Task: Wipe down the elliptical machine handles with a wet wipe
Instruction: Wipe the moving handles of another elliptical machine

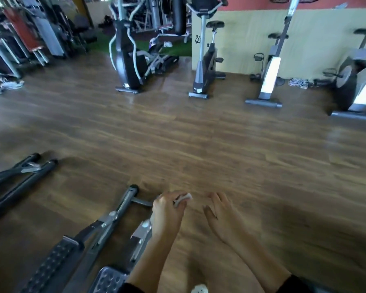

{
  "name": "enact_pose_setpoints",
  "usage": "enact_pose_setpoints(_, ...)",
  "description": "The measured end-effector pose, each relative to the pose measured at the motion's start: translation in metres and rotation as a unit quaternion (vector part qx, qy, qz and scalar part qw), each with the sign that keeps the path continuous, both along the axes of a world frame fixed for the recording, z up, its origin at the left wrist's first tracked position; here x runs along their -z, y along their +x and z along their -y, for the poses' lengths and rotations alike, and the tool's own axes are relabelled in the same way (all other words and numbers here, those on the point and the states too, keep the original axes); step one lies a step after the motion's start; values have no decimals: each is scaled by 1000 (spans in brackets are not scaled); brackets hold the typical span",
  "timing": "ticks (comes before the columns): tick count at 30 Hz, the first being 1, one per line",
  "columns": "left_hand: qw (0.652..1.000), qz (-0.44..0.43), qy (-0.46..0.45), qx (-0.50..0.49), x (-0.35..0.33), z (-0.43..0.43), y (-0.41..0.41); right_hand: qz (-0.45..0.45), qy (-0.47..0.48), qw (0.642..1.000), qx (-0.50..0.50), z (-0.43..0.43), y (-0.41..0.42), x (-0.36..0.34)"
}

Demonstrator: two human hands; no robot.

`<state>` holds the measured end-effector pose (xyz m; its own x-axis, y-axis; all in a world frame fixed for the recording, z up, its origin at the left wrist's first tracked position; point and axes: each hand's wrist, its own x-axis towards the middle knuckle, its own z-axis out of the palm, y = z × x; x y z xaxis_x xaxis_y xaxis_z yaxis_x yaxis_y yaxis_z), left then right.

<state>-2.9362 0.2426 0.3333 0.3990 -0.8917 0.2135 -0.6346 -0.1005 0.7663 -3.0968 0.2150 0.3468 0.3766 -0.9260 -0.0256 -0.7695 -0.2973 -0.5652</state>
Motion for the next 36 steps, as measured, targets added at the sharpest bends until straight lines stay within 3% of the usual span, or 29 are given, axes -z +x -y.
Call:
enact_pose_setpoints(6, 998, -51, 5, 42, -17, 190, 8, -7, -21, 999, 33, 180, 5, -7)
enact_pose_setpoints(13, 997, -41, -14, 62, 0, 409, 14, -14, -19, 998, 64, 398, 6, 17)
enact_pose_setpoints(19, 999, -39, 6, -3, -16, 600, 34, -19, -32, 999, 13, 607, 27, 7)
enact_pose_setpoints(28, 988, -58, -22, -140, -21, 815, 147, -51, -58, 991, -107, 865, 149, -4)
enact_pose_setpoints(36, 990, -39, 0, -139, -16, 1040, 299, -37, -83, 988, -127, 1090, 305, -4)
